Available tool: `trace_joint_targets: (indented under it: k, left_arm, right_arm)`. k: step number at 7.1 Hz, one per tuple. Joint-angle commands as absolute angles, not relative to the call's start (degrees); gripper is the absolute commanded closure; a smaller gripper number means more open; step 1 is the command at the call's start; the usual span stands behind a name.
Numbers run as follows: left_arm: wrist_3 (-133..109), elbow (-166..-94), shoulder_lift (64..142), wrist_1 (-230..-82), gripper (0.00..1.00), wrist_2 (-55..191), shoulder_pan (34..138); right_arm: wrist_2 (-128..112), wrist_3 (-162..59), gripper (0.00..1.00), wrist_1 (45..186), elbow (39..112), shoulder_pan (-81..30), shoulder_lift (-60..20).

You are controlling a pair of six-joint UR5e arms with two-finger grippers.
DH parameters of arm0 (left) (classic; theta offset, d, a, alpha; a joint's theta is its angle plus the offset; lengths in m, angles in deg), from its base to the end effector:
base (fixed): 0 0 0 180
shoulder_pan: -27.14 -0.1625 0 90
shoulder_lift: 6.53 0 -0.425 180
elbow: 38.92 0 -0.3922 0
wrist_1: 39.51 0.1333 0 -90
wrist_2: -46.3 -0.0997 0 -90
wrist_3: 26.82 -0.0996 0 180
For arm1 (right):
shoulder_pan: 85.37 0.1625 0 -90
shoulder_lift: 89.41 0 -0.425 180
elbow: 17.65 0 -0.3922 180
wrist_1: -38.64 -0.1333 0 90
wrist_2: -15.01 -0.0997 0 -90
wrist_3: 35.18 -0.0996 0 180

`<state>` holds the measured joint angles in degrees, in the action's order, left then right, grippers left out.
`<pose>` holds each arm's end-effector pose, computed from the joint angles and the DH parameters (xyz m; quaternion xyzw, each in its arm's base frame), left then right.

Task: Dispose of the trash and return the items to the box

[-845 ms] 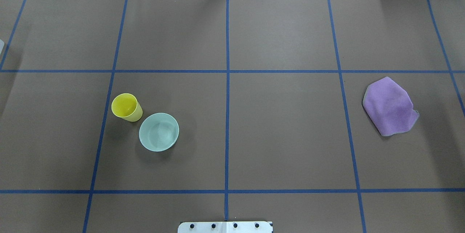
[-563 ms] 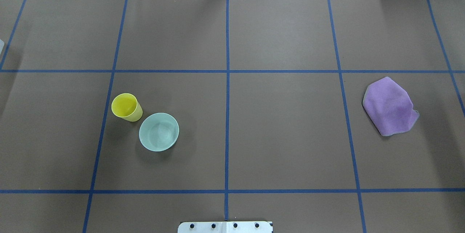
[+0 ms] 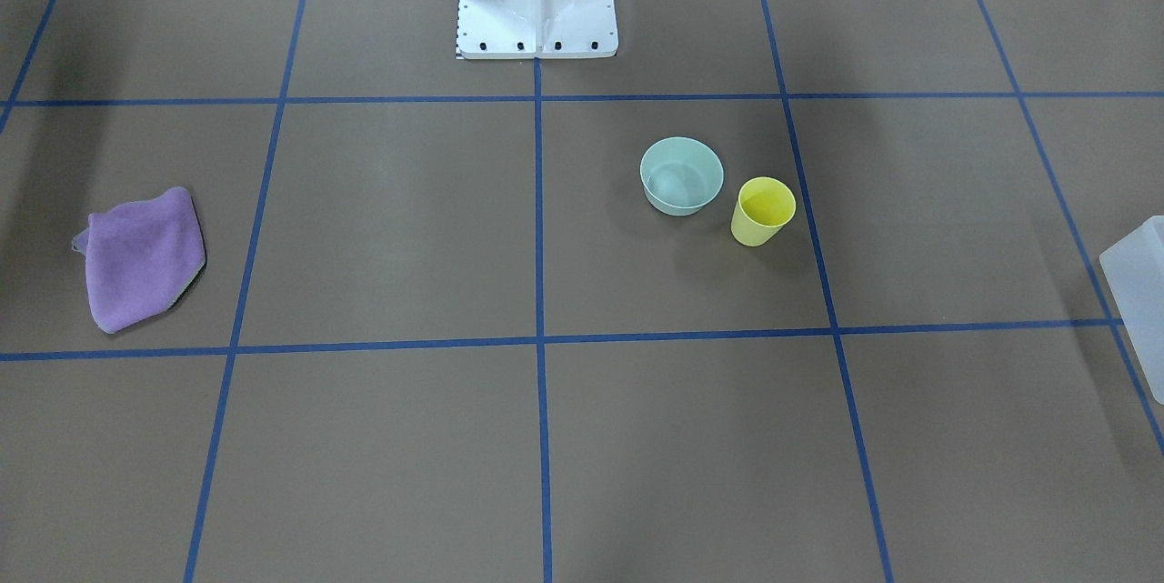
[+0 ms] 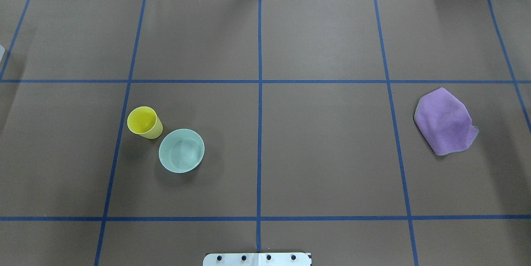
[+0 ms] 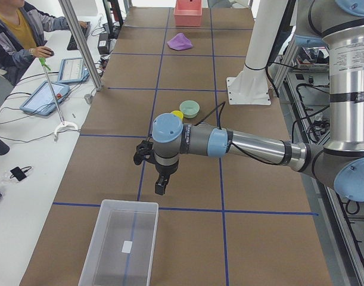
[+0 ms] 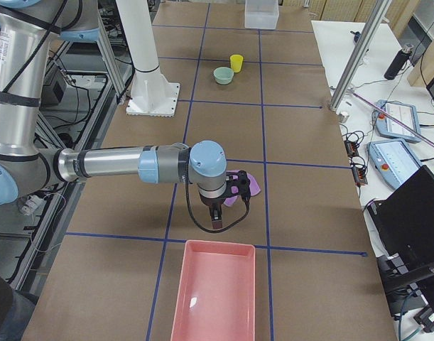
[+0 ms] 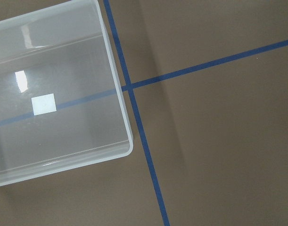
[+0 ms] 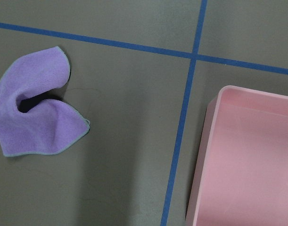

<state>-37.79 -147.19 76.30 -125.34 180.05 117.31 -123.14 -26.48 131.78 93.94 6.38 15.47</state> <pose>-0.0657 -0.4393 0.5681 0.0919 0.3647 0.1096 0.9201 0.0708 -0.3820 0.5875 0.0655 -0.4035 -0.0680 0.9101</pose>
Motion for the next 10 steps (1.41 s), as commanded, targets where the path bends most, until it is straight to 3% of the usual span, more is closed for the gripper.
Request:
trace_joint_targets:
  k: [1, 3, 5, 7, 10]
  left_arm:
    - [-37.11, -147.11, 76.7, -126.33, 0.02, 179.98, 117.22]
    - [-33.96, -147.55, 77.14, -126.43, 0.02, 180.15, 116.96]
    - [-12.55, -149.65, 77.32, -135.0, 0.02, 181.12, 111.99]
    - [5.53, -158.5, 77.32, -135.39, 0.02, 176.13, 98.2]
    - [30.07, -159.68, 85.73, -135.48, 0.02, 167.19, 77.56]
  right_arm:
    - [-123.95, -26.57, 0.0, 131.71, 94.41, 6.39, 15.27]
    - [-124.3, -26.48, 0.0, 131.71, 94.41, 6.3, 15.27]
    - [-124.3, -26.48, 0.0, 131.71, 94.33, 6.3, 15.45]
    - [-124.3, -26.22, 0.0, 131.63, 94.41, 6.3, 15.27]
    - [-124.13, -26.04, 0.0, 131.54, 94.68, 6.3, 15.27]
